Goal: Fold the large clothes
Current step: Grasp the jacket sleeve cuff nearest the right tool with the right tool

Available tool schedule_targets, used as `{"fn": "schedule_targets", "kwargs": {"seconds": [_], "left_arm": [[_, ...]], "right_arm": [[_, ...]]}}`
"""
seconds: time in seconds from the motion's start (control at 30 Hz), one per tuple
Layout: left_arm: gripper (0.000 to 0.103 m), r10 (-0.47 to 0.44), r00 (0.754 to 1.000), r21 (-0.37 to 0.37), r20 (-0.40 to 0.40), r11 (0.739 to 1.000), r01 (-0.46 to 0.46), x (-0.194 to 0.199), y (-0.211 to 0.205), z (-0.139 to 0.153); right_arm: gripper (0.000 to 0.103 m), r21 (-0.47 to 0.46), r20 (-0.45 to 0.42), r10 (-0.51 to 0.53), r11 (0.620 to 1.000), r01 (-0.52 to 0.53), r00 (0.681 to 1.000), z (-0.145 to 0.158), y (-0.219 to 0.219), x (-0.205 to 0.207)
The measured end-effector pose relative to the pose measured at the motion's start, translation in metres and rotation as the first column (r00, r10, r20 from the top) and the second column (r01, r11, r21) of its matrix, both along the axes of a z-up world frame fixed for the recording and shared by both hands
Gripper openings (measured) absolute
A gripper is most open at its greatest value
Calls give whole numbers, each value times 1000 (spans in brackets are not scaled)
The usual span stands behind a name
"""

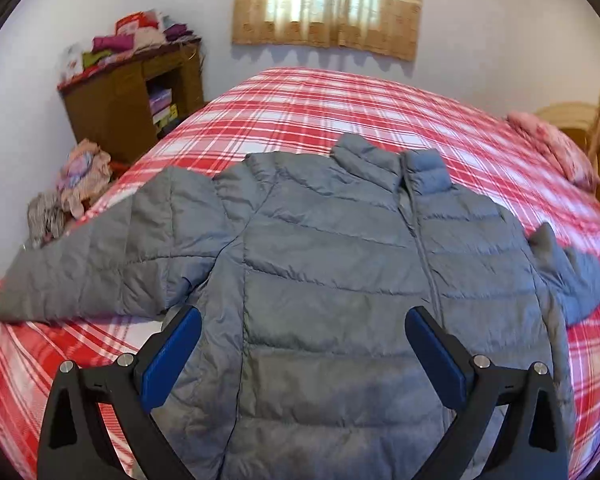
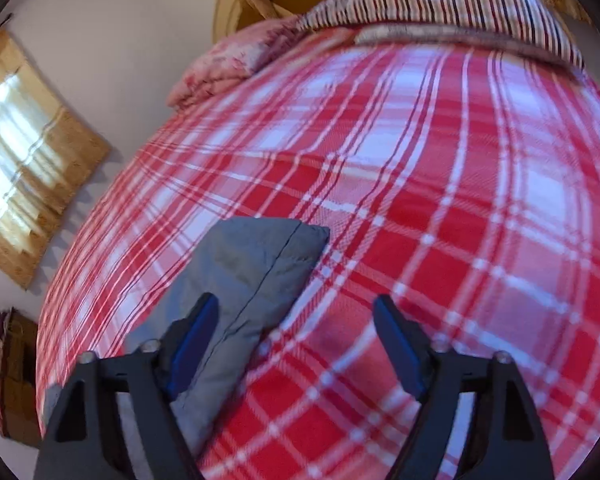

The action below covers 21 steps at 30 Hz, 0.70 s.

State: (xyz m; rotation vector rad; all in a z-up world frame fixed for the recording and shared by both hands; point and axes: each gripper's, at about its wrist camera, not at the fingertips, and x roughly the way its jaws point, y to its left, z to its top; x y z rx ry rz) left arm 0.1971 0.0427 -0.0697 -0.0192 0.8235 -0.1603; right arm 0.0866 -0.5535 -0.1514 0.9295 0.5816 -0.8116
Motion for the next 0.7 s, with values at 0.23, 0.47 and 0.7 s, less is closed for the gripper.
{"fn": "schedule_targets", "kwargs": {"seconds": [0.23, 0.47, 0.7], "left_arm": [[102, 59, 996, -18, -62, 998, -60, 18, 14, -26], [102, 60, 997, 21, -56, 998, -59, 13, 13, -33], [102, 26, 1000, 66, 9, 997, -26, -11, 17, -15]], "right_arm": [[48, -50, -41, 3, 999, -5, 999, -16, -6, 26], [8, -38, 2, 64, 997, -64, 998, -11, -4, 7], [7, -302, 63, 159, 944, -134, 985, 92, 35, -29]]}}
